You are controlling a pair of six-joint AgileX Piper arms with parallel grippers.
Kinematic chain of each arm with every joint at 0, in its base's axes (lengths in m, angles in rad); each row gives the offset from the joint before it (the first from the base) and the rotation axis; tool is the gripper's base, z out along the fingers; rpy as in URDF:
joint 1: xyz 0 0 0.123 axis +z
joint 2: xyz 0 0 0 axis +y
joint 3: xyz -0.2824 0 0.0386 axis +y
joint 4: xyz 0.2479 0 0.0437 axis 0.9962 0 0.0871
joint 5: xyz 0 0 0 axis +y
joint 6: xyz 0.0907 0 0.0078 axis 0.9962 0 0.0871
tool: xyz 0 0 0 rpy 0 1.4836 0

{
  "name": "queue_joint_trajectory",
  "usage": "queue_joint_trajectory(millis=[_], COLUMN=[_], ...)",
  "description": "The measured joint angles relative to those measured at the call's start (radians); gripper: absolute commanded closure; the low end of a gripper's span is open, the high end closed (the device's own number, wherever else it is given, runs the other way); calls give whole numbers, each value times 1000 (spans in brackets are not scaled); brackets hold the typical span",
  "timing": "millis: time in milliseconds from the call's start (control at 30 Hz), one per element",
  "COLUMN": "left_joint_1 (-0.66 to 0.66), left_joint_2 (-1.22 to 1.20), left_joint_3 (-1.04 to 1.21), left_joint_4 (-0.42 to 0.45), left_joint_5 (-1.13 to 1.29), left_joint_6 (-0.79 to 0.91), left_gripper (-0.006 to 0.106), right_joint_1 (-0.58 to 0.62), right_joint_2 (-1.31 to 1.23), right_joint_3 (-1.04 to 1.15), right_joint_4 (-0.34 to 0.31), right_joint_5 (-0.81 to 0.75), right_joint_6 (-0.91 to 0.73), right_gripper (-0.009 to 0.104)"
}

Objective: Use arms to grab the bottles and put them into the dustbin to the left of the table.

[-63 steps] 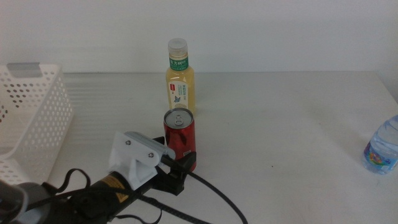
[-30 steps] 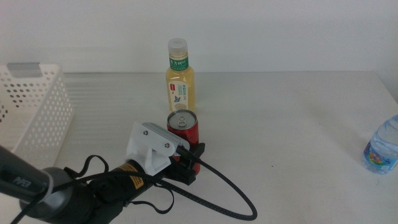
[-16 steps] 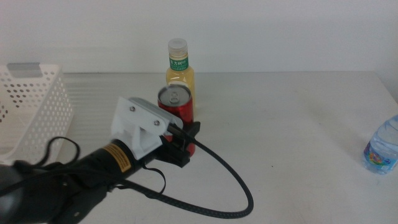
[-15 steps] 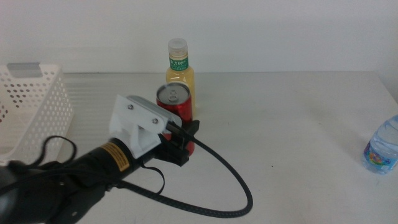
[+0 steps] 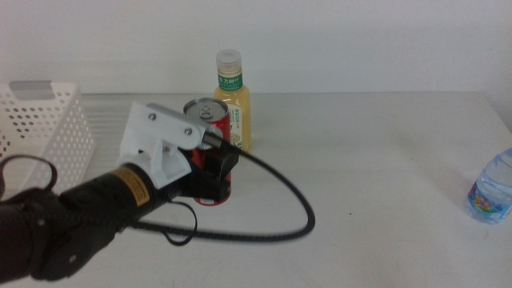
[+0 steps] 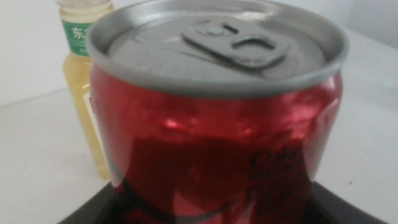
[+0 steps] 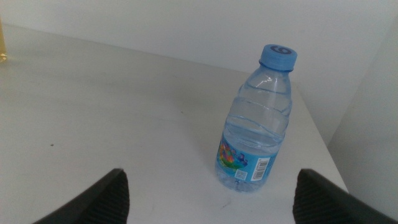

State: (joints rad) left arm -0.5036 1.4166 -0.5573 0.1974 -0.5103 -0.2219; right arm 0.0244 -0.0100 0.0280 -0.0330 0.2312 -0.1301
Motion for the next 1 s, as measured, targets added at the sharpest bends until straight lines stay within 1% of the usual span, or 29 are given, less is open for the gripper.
queue_joint_trajectory(millis=[133, 300, 400, 600, 733, 900, 1000], left_joint_1=[0, 0, 0, 0, 2, 35, 81], left_joint_2=[-8, -8, -8, -8, -8, -8, -8], left_joint_3=[-81, -184, -254, -388, -483, -589, -645], left_joint_4=[14, 52, 72, 82, 71, 28, -12], left_joint_5=[146, 333, 497, 780, 940, 1129, 1221], left_joint_6=[-33, -111, -159, -154, -120, -67, -14], left_gripper=[105, 105, 105, 105, 105, 105, 105], right_joint_1=[0, 0, 0, 0, 0, 0, 0], right_joint_2=[0, 0, 0, 0, 0, 0, 0], right_joint_3=[0, 0, 0, 0, 0, 0, 0], right_joint_4=[0, 0, 0, 0, 0, 0, 0], right_joint_5=[0, 0, 0, 0, 0, 0, 0], right_joint_6=[0, 0, 0, 0, 0, 0, 0], right_gripper=[18, 18, 18, 18, 18, 18, 18])
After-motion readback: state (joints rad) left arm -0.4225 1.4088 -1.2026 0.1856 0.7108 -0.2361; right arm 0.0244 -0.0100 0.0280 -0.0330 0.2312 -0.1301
